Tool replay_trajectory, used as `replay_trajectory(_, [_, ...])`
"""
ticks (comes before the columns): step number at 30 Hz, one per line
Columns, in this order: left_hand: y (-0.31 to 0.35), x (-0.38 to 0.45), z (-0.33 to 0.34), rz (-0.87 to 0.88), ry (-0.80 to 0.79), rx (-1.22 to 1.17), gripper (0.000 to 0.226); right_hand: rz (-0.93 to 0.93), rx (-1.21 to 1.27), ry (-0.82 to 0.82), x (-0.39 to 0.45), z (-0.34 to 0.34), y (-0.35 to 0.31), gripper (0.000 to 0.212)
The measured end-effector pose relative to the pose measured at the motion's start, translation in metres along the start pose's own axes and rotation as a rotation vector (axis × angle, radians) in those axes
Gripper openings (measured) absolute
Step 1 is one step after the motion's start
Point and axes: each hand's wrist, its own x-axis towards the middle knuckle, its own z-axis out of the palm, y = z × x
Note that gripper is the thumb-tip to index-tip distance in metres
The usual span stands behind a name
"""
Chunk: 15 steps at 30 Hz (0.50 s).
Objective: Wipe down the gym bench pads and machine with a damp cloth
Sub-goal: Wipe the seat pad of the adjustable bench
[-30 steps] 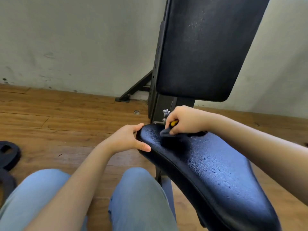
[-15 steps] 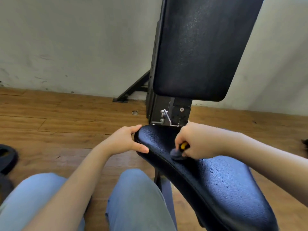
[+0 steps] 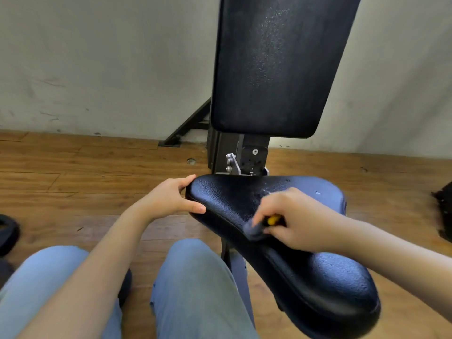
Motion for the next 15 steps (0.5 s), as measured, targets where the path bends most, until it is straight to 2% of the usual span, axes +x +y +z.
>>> replay_trajectory(4, [0.003, -0.003, 0.0, -0.003, -0.004, 0.016, 0.129, 0.022, -0.032, -0.2, -0.008, -0.024, -0.005, 0.022])
replay_trajectory(8, [0.003, -0.005, 0.0, -0.006, -0.011, 0.01, 0.131, -0.032, -0.109, -0.052, 0.052, -0.014, -0.007, 0.021])
replay_trajectory(10, [0.003, -0.004, 0.0, -0.009, -0.019, 0.054, 0.131, -0.039, -0.164, -0.034, 0.07, 0.001, -0.009, 0.023])
replay_trajectory(12, [0.002, -0.003, -0.001, -0.004, -0.018, 0.091, 0.131, -0.028, -0.203, -0.02, 0.062, 0.011, -0.01, 0.023])
replay_trajectory(15, [-0.001, -0.002, -0.001, 0.008, -0.005, 0.099, 0.131, -0.076, -0.187, -0.015, 0.008, 0.011, -0.012, 0.023])
